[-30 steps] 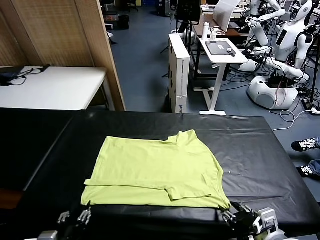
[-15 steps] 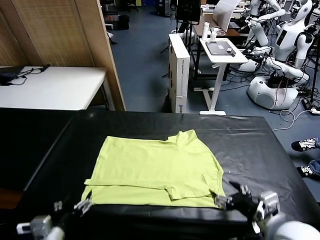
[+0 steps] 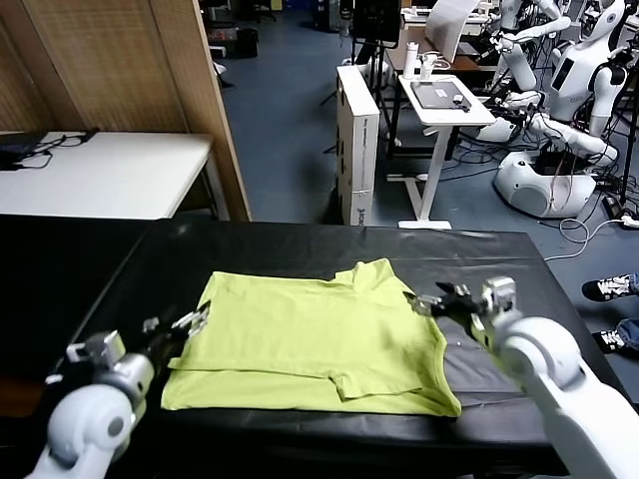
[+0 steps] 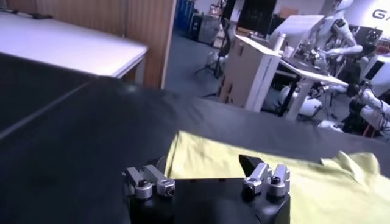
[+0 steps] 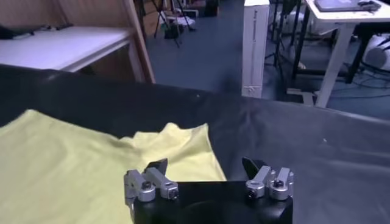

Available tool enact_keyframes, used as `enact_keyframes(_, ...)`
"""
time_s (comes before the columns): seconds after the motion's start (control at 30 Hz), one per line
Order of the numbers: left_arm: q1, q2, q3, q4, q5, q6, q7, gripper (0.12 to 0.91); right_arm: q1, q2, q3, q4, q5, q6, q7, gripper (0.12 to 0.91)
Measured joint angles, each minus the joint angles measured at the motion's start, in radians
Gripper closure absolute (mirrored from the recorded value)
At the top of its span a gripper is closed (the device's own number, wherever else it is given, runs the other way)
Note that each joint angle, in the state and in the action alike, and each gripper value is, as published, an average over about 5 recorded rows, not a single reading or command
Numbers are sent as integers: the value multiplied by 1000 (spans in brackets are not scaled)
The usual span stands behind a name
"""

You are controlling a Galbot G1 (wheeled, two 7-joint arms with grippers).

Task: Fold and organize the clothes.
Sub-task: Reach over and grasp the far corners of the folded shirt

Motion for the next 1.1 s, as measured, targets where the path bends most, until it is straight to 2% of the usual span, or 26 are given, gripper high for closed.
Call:
enact_keyframes(0.27, -150, -5, 79, 192, 10, -6, 38, 123, 93, 26, -62, -118, -6, 32, -42, 118)
enact_keyframes(0.5, -230, -18, 129, 296, 22, -13, 49, 123, 123, 26, -73, -171, -10, 45, -68, 118)
enact_keyframes(1.1, -303, -38, 180, 392, 39, -30, 51, 123, 135, 28, -87, -205, -22, 45, -83, 118)
